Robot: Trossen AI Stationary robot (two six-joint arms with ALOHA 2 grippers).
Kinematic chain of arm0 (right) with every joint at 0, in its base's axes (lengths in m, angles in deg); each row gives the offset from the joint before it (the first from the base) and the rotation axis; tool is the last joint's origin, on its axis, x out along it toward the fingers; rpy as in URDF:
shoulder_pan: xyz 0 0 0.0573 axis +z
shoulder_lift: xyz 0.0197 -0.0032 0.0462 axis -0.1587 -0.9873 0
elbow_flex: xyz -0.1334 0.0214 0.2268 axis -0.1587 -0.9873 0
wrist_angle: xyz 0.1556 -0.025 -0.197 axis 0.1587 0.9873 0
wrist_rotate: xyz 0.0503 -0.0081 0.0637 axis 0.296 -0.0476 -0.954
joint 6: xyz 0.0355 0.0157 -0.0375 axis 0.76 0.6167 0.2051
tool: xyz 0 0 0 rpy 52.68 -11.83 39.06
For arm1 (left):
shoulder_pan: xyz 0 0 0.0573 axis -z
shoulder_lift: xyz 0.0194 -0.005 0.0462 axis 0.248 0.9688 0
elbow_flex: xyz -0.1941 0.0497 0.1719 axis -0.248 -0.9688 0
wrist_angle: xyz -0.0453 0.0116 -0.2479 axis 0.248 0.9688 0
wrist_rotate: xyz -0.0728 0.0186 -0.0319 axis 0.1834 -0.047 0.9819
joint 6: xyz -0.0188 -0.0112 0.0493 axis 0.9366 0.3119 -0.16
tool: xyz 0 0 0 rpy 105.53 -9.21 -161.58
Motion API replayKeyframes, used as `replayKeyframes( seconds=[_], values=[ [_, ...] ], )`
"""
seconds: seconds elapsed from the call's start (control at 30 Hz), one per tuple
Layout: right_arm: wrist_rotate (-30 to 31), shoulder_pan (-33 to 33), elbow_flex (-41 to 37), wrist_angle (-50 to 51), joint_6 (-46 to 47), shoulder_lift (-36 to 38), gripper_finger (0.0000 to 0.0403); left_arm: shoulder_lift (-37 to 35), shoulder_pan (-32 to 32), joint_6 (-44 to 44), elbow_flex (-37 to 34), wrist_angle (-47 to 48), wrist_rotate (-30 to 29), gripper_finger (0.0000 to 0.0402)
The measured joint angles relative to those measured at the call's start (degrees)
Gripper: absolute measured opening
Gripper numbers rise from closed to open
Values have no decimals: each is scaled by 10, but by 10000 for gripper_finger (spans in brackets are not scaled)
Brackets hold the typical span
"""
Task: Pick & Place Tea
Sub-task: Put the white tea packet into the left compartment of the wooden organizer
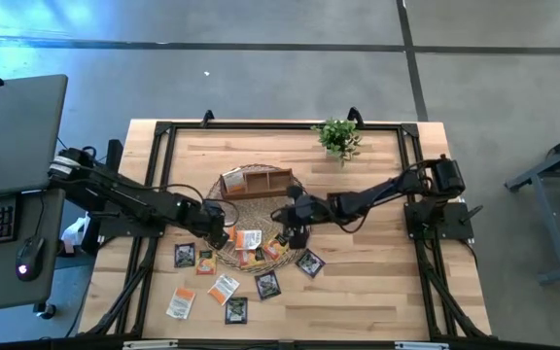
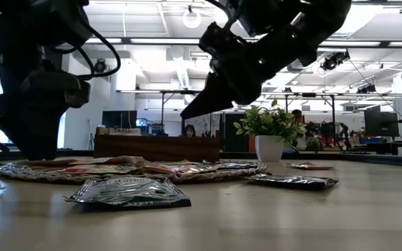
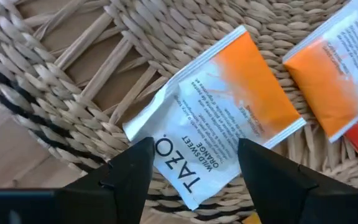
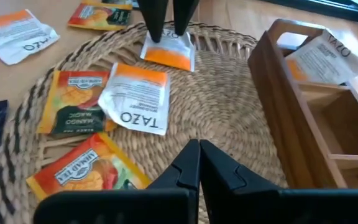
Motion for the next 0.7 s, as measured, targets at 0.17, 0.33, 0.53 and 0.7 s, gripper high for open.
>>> replayKeyframes(
  seconds=[0.17, 0.33, 0.53, 0.7],
  values=[
    [0, 0, 0, 0, 2, 0, 5, -17, -1, -16, 16, 24, 4, 177],
    [1, 0, 0, 0, 2, 0, 7, -36, 0, -42, 43, 69, -5, 147],
    [1, 0, 0, 0, -1, 0, 3, -35, 0, -72, 48, 104, -23, 155],
    [2, 0, 0, 0, -5, 0, 10, -16, -1, -98, 47, 110, -44, 194]
  ],
)
